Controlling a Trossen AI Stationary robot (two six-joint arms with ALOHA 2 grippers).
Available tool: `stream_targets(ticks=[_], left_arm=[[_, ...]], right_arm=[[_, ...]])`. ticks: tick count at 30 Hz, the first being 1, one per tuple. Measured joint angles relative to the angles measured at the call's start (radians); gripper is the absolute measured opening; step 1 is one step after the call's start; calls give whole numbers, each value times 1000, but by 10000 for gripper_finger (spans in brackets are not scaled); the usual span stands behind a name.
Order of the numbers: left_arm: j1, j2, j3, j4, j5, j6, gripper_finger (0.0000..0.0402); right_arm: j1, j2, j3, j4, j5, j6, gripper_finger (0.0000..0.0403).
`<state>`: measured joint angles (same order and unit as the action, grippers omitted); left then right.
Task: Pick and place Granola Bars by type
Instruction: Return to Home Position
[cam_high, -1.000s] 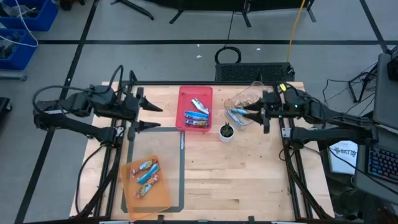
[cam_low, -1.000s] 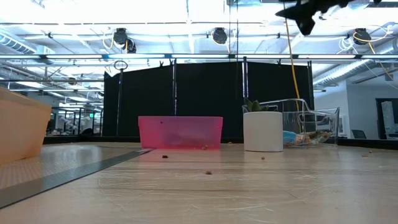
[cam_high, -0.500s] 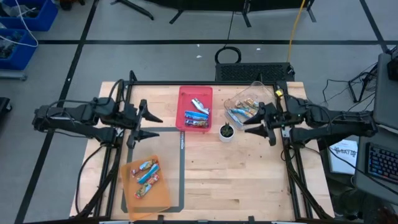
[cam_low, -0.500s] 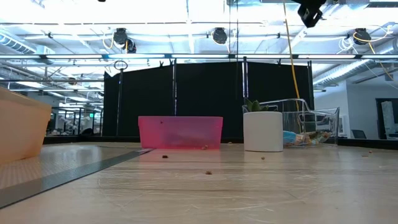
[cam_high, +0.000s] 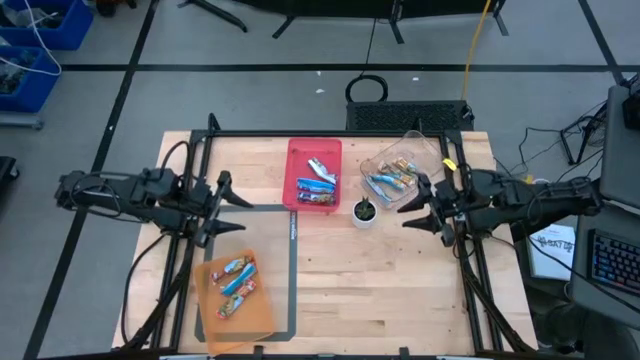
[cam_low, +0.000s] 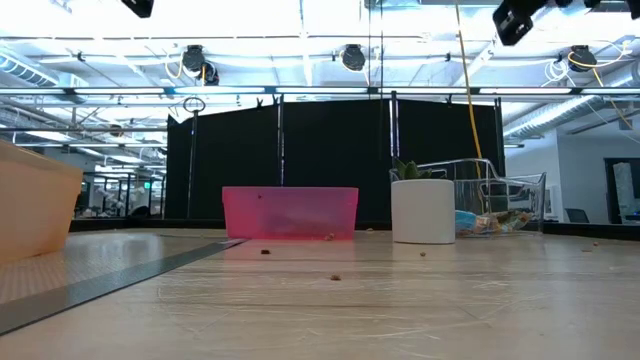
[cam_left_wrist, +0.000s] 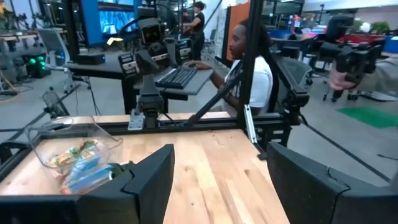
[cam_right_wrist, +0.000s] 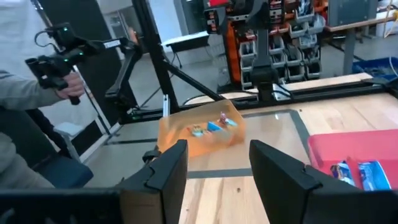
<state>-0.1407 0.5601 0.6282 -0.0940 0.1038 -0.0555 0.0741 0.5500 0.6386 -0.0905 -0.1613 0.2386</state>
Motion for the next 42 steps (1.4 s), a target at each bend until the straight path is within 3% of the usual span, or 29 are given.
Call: stream_targets(ticks=[10, 19, 25, 42], left_arm=[[-43, -135, -125, 6, -54, 0, 255], [-76, -260, -313, 175, -92, -26, 255], [-114, -307, -412, 255, -170, -45, 255], [-230, -435, -579, 339, -290, -66, 255]], right_arm=[[58, -140, -190, 37, 57, 4, 164], [88, -274, -419, 318, 86, -6, 163], [136, -312, -533, 466, 114, 25, 162], [324, -316, -567, 459, 366, -48, 160]])
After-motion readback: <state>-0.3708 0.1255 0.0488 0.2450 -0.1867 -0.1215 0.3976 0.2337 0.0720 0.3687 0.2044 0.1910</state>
